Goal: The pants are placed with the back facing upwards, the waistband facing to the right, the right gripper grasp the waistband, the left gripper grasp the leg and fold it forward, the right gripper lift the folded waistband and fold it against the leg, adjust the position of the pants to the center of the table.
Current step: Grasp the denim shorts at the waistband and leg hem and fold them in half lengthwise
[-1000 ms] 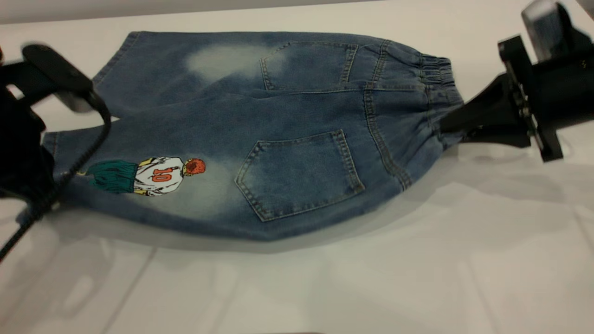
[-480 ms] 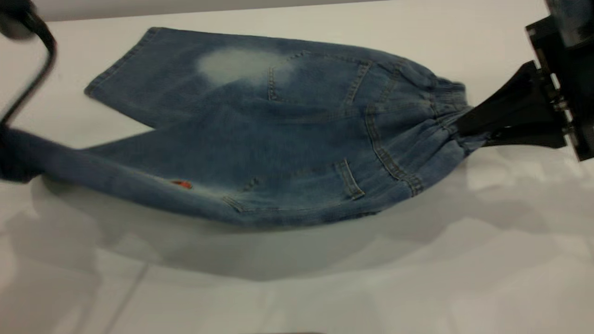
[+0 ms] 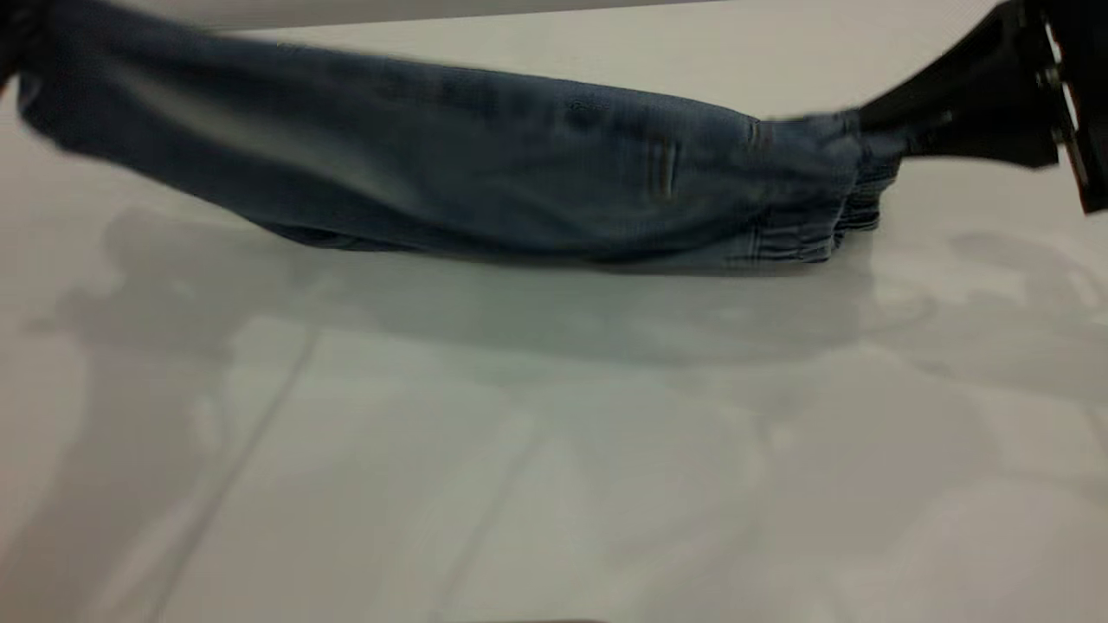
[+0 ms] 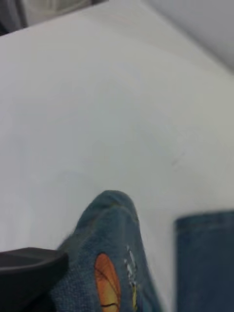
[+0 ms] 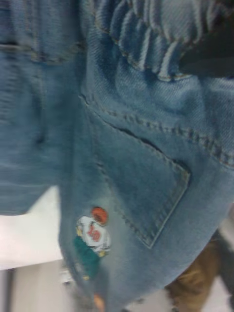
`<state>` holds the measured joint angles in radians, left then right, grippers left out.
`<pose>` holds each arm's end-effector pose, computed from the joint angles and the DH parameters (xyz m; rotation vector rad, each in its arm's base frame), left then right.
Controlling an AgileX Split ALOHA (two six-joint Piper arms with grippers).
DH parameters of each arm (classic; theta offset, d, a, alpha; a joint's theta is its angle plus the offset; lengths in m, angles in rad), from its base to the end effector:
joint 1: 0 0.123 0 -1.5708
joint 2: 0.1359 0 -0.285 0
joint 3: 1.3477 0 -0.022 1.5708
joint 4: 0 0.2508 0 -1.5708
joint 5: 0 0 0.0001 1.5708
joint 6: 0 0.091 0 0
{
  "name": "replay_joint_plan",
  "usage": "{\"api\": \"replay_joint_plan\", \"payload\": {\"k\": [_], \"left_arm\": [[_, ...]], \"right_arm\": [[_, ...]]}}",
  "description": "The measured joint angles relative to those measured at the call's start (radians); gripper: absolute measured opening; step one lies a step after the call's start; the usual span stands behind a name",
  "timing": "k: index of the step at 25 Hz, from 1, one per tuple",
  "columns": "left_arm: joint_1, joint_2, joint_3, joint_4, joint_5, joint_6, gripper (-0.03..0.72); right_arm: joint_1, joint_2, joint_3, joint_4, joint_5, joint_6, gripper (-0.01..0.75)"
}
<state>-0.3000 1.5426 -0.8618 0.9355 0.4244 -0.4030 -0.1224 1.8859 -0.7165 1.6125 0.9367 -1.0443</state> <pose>0.3023 -0.0619 0.2195 0.7850 2.2907 0.4949 0.2961 0.0374 0.1223 0.5483 2.4598 1.3892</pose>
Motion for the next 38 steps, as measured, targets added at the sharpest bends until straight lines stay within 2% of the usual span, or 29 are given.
{"api": "replay_joint_plan", "payload": {"k": [6, 11, 16, 25, 31, 34, 38], "left_arm": [[0.0, 0.241, -0.195, 0.103, -0.042, -0.088, 0.016], [0.0, 0.431, -0.352, 0.116, -0.105, -0.143, 0.016], [0.0, 0.554, -0.456, 0.119, -0.111, -0.162, 0.016], [0.0, 0.673, -0.553, 0.122, -0.058, -0.381, 0.018], [0.0, 0.681, -0.584, 0.123, -0.052, -0.431, 0.024], [0.0, 0.684, -0.597, 0.123, -0.055, -0.432, 0.044], [0.0, 0.685, -0.606, 0.123, -0.055, -0.471, 0.104]], "right_arm": [[0.0, 0.054, -0.092, 0.06, -0.098, 0.074, 0.055], [0.0, 0.148, -0.164, 0.142, -0.111, 0.095, 0.055], [0.0, 0.231, -0.251, 0.182, -0.119, 0.13, 0.055], [0.0, 0.323, -0.352, 0.186, -0.153, 0.322, 0.057], [0.0, 0.367, -0.379, 0.188, -0.163, 0.395, 0.073], [0.0, 0.369, -0.388, 0.188, -0.163, 0.407, 0.107], [0.0, 0.369, -0.407, 0.187, -0.163, 0.451, 0.195]]}}
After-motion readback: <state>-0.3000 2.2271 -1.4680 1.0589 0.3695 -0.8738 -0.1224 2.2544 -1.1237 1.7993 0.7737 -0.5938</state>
